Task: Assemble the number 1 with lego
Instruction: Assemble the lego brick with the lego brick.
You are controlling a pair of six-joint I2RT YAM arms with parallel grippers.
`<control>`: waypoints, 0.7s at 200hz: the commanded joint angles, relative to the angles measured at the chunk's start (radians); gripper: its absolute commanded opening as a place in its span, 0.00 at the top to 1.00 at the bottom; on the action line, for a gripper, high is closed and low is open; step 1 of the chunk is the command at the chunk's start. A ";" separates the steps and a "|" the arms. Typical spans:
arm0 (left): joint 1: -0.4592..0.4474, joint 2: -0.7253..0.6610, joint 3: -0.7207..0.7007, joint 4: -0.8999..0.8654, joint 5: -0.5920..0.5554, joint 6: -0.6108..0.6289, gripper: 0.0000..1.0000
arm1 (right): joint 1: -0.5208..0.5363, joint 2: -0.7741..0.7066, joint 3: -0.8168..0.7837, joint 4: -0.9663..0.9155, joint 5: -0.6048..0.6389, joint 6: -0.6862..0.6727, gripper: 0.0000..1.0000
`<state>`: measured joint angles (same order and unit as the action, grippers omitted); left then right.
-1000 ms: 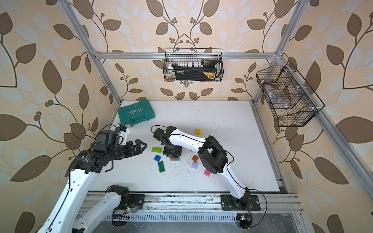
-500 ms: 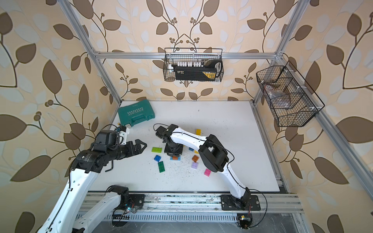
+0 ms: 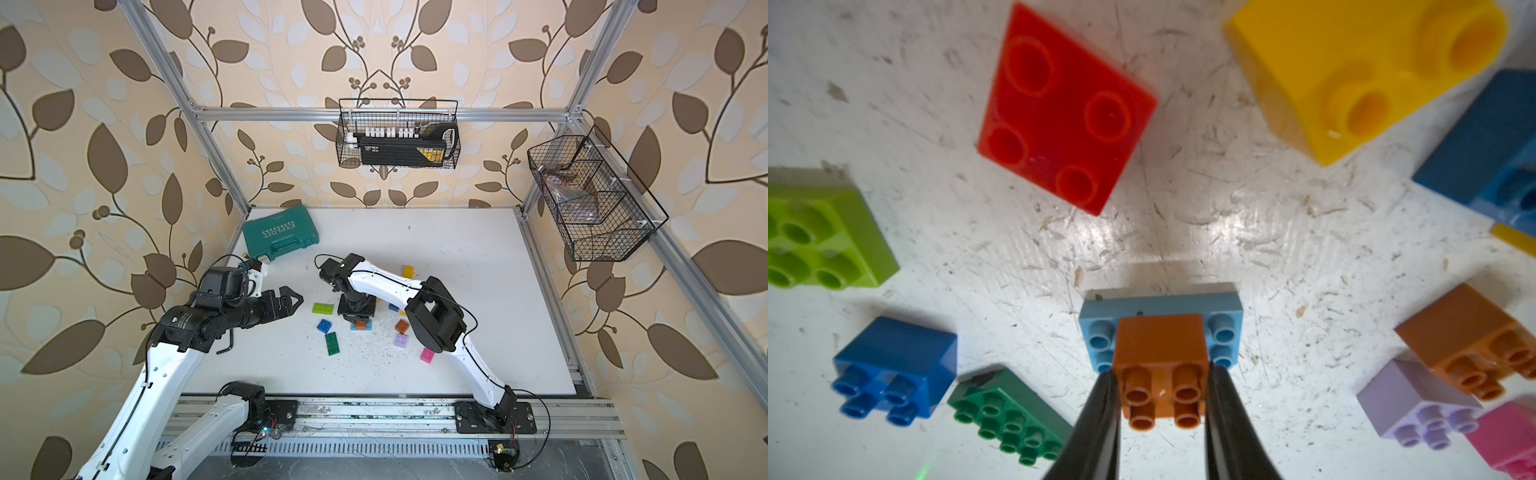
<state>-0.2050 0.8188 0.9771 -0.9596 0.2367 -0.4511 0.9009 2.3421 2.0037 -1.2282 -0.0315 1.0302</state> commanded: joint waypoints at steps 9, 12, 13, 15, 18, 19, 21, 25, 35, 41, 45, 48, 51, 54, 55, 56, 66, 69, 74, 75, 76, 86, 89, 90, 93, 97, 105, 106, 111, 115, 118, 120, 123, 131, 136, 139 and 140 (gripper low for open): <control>-0.008 0.005 -0.003 -0.002 -0.013 -0.014 0.01 | -0.011 0.196 -0.072 0.033 0.042 -0.043 1.00; -0.008 0.005 -0.003 -0.002 -0.013 -0.015 0.01 | -0.012 0.197 -0.072 0.032 0.044 -0.044 1.00; -0.008 0.005 -0.003 -0.002 -0.013 -0.015 0.01 | -0.012 0.198 -0.073 0.032 0.044 -0.045 1.00; -0.008 0.006 -0.003 -0.002 -0.014 -0.015 0.01 | -0.013 0.199 -0.074 0.033 0.044 -0.046 1.00; -0.008 0.006 -0.003 -0.002 -0.013 -0.015 0.01 | -0.014 0.201 -0.075 0.034 0.044 -0.048 1.00; -0.008 0.006 -0.003 -0.002 -0.014 -0.015 0.01 | -0.014 0.201 -0.075 0.034 0.044 -0.048 1.00; -0.008 0.006 -0.003 -0.002 -0.014 -0.015 0.01 | -0.015 0.202 -0.078 0.033 0.045 -0.048 1.00; -0.008 0.009 -0.003 -0.003 -0.013 -0.015 0.01 | -0.016 0.204 -0.079 0.034 0.044 -0.051 1.00; -0.008 0.012 -0.003 -0.002 -0.013 -0.015 0.01 | -0.020 0.207 -0.083 0.032 0.045 -0.055 1.00; -0.008 0.014 -0.003 -0.003 -0.013 -0.014 0.01 | -0.022 0.209 -0.085 0.033 0.048 -0.056 1.00; -0.008 0.015 -0.002 -0.002 -0.013 -0.015 0.01 | -0.023 0.208 -0.088 0.034 0.051 -0.057 1.00; -0.008 0.016 -0.003 -0.003 -0.014 -0.015 0.01 | -0.022 0.206 -0.089 0.033 0.053 -0.058 1.00; -0.008 0.017 -0.003 -0.002 -0.014 -0.014 0.01 | -0.025 0.205 -0.091 0.033 0.056 -0.058 1.00; -0.008 0.019 -0.003 -0.003 -0.015 -0.015 0.01 | -0.026 0.204 -0.093 0.032 0.058 -0.058 1.00; -0.008 0.019 -0.002 -0.004 -0.015 -0.015 0.01 | -0.026 0.203 -0.094 0.032 0.059 -0.058 1.00; -0.008 0.019 -0.003 -0.004 -0.015 -0.015 0.01 | -0.026 0.202 -0.094 0.032 0.060 -0.058 1.00; -0.008 0.021 -0.002 -0.004 -0.014 -0.015 0.01 | -0.030 0.191 -0.104 0.033 0.074 -0.058 1.00; -0.008 0.022 -0.001 -0.004 -0.015 -0.015 0.01 | -0.031 0.185 -0.109 0.033 0.079 -0.056 1.00; -0.008 0.023 -0.001 -0.004 -0.016 -0.015 0.01 | -0.034 0.176 -0.119 0.035 0.086 -0.056 1.00; -0.008 0.023 -0.001 -0.004 -0.016 -0.015 0.01 | -0.035 0.173 -0.121 0.036 0.087 -0.057 1.00; -0.008 0.023 -0.001 -0.004 -0.015 -0.015 0.01 | -0.036 0.171 -0.124 0.036 0.088 -0.056 1.00; -0.008 0.024 -0.001 -0.005 -0.016 -0.015 0.01 | -0.042 0.144 -0.156 0.046 0.097 -0.055 1.00; -0.008 0.024 -0.002 -0.005 -0.016 -0.015 0.01 | -0.046 0.136 -0.168 0.049 0.101 -0.053 1.00; -0.008 0.025 -0.002 -0.005 -0.016 -0.014 0.01 | -0.046 0.133 -0.173 0.050 0.102 -0.053 1.00; -0.008 0.025 -0.001 -0.006 -0.016 -0.015 0.01 | -0.049 0.123 -0.185 0.054 0.105 -0.052 1.00; -0.008 0.025 -0.001 -0.005 -0.017 -0.015 0.01 | -0.052 0.109 -0.204 0.062 0.110 -0.051 1.00; -0.008 0.026 -0.001 -0.005 -0.016 -0.016 0.01 | -0.058 0.082 -0.241 0.076 0.117 -0.048 1.00; -0.008 0.027 -0.001 -0.005 -0.016 -0.016 0.01 | -0.058 0.078 -0.246 0.078 0.118 -0.048 1.00; -0.008 0.028 -0.001 -0.006 -0.018 -0.017 0.01 | -0.061 0.061 -0.266 0.086 0.120 -0.048 1.00; -0.008 0.029 -0.001 -0.005 -0.018 -0.016 0.01 | -0.062 0.051 -0.286 0.092 0.123 -0.048 1.00; -0.008 0.029 -0.001 -0.006 -0.017 -0.017 0.01 | -0.063 0.042 -0.297 0.096 0.125 -0.047 1.00; -0.008 0.029 -0.001 -0.006 -0.018 -0.017 0.01 | -0.063 0.035 -0.304 0.098 0.127 -0.048 1.00; -0.008 0.031 0.000 -0.007 -0.018 -0.015 0.01 | -0.064 0.027 -0.313 0.100 0.130 -0.048 1.00; -0.008 0.032 0.000 -0.007 -0.019 -0.017 0.01 | -0.065 0.010 -0.331 0.102 0.141 -0.050 1.00; -0.008 0.033 0.000 -0.009 -0.020 -0.016 0.01 | -0.065 0.002 -0.340 0.101 0.146 -0.051 1.00; -0.008 0.034 0.000 -0.008 -0.020 -0.017 0.01 | -0.065 -0.003 -0.345 0.101 0.149 -0.053 1.00; -0.008 0.034 0.000 -0.008 -0.020 -0.017 0.01 | -0.065 -0.004 -0.346 0.101 0.149 -0.054 1.00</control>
<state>-0.2050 0.8490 0.9771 -0.9630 0.2356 -0.4538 0.8635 2.2227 1.8050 -1.1145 -0.0303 0.9897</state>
